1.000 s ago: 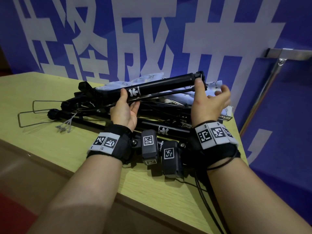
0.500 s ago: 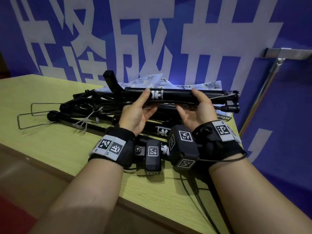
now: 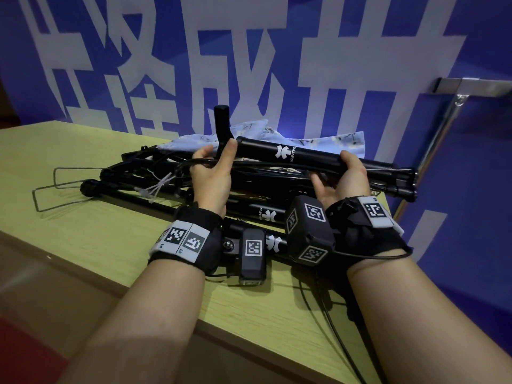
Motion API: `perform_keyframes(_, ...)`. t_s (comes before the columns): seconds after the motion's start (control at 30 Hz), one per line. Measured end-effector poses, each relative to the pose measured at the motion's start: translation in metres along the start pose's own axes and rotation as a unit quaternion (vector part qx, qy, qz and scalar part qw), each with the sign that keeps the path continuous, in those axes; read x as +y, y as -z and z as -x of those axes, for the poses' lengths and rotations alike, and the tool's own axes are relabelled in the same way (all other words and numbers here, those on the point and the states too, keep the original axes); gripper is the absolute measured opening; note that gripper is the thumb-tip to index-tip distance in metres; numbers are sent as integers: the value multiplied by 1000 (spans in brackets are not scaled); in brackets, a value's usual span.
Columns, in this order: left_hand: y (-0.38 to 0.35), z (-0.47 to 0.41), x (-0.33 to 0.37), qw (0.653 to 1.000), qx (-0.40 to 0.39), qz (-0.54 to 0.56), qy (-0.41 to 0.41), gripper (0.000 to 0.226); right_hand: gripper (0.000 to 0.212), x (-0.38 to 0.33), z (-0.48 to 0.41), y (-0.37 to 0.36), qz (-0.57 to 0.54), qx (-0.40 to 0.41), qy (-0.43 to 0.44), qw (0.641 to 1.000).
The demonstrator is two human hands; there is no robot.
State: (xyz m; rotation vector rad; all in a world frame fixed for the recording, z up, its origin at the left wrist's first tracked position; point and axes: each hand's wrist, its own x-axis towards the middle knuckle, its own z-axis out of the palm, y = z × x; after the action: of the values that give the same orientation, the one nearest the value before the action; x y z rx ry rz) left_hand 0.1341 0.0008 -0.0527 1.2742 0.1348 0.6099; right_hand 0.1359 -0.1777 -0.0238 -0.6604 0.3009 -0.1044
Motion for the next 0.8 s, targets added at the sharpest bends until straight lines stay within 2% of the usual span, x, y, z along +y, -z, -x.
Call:
perform_keyframes(0.07,0,1,0,1000,-10,-14,-10,74,32,0,-1,1,7,5,-3,1000)
perform_keyframes(0.1,0,1,0,1000,-20,-14,-15,70,29,0,-2,1,9,4,-2,1000)
perform_keyframes(0.17,0,-2,-1,999,-39,-15,-27,45,25,1,-4,1,35,-17,5,999)
perform_keyframes(0.23,1,-2,-4,998,-39,-15,-39,24,36,4,-5,-2,55,-37,18,998)
perform_keyframes(0.27,1,-2,-4,998,-36,-14,-42,22,42,5,-5,-4,39,-36,21,998)
perform_keyframes(0.33,1,-3,-4,999,-27,-10,-39,29,51,8,-4,-8,2,-45,23,999)
perform_keyframes(0.4,1,-1,-4,999,-13,-8,-35,41,59,12,-2,-11,8,-82,25,996)
perform_keyframes(0.5,0,-3,-5,999,-7,-11,-36,46,62,20,3,-13,22,-142,7,990)
perform_keyframes(0.67,0,-1,-7,997,-56,-21,-43,50,51,25,2,-13,30,-102,27,994)
perform_keyframes(0.8,-1,0,-3,988,-148,-10,-41,44,49,22,0,-12,27,-70,44,996)
